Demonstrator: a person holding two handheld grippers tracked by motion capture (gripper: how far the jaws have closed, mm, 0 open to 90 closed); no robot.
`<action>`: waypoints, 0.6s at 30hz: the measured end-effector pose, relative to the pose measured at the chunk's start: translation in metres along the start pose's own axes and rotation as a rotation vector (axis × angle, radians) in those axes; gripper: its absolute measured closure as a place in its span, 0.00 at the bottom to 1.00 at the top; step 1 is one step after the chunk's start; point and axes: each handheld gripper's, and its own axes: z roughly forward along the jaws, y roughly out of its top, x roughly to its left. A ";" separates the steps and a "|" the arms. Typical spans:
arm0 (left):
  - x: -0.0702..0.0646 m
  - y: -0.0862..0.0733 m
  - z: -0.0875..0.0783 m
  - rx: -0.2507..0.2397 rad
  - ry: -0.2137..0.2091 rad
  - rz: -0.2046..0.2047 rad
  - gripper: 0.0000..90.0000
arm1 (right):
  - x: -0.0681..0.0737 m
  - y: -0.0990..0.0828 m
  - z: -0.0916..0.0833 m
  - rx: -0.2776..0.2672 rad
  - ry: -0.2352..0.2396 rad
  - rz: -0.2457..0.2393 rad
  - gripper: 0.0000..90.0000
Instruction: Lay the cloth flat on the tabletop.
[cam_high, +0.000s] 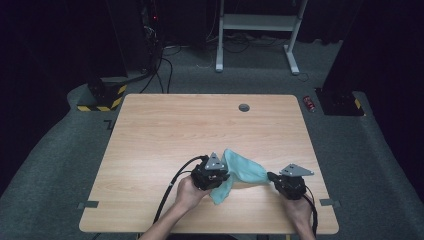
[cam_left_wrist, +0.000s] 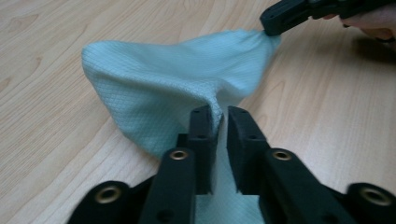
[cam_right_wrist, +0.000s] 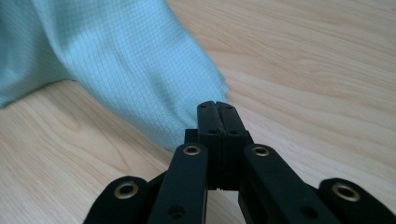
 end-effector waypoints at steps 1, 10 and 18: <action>0.003 -0.002 0.000 -0.005 0.007 -0.021 0.80 | -0.002 -0.002 -0.001 0.013 -0.012 0.000 1.00; 0.032 -0.022 0.008 0.061 0.101 -0.146 0.69 | -0.011 -0.009 0.001 0.060 -0.062 0.032 0.99; 0.039 -0.021 0.030 0.031 0.076 -0.217 0.63 | -0.007 0.001 0.004 0.043 -0.052 0.049 0.81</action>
